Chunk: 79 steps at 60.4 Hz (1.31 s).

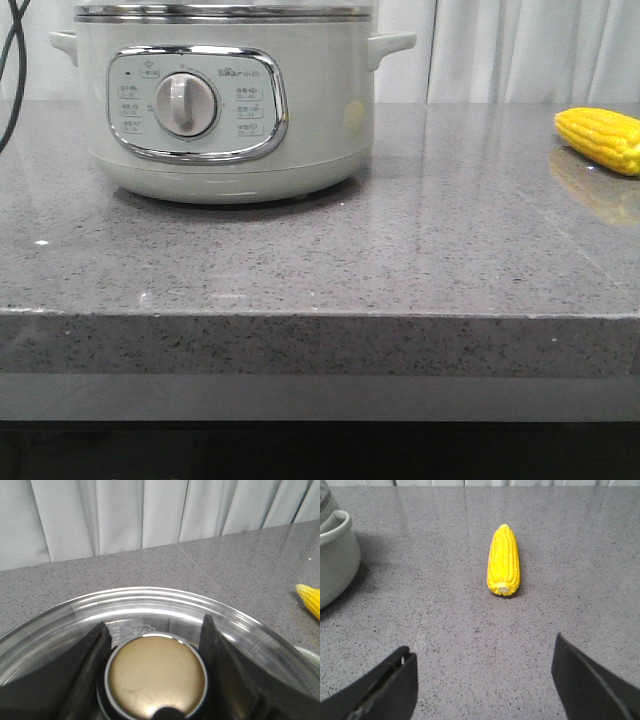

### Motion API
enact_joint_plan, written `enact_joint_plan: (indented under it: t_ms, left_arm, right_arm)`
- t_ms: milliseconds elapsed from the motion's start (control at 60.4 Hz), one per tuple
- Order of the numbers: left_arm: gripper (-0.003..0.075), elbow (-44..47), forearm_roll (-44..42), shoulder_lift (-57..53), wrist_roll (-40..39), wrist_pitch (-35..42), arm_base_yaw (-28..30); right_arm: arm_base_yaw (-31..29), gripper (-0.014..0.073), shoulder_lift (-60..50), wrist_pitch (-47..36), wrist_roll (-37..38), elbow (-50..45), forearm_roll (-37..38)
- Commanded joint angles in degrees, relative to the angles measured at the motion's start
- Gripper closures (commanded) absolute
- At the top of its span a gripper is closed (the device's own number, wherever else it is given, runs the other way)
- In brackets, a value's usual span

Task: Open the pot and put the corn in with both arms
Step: 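Grasp the glass lid knob with the left gripper, then lift the glass lid off the pot with the left gripper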

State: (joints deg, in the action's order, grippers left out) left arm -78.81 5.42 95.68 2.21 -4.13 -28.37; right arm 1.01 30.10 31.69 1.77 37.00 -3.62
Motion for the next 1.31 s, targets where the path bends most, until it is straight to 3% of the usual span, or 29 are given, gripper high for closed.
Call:
enact_joint_plan:
  t_ms: [0, 248, 546, 762, 1292]
  left_arm:
    - [0.0494, -1.8, 0.7, -2.1, -0.7, 4.7, -0.3]
    - [0.0499, -4.1, 0.8, -3.7, -0.7, 4.1, -0.4]
    - [0.0499, -7.8, 0.7, -11.8, -0.7, -4.6, -0.2]
    - [0.0499, -7.4, 0.9, -20.7, -0.7, -15.5, 2.2]
    - [0.0499, 20.9, 0.8, -49.7, -0.9, -17.3, 11.8]
  right_arm:
    - [-0.2, 0.002, 0.7, -4.1, -0.6, 1.6, 0.4]
    - [-0.2, 0.002, 0.7, -4.1, -0.6, 1.6, 0.4]
    - [-0.2, 0.002, 0.7, -4.1, -0.6, 1.6, 0.4]
    - [-0.2, 0.002, 0.7, -4.1, -0.6, 1.6, 0.4]
    - [-0.2, 0.002, 0.7, -3.8, -0.6, 1.6, 0.4]
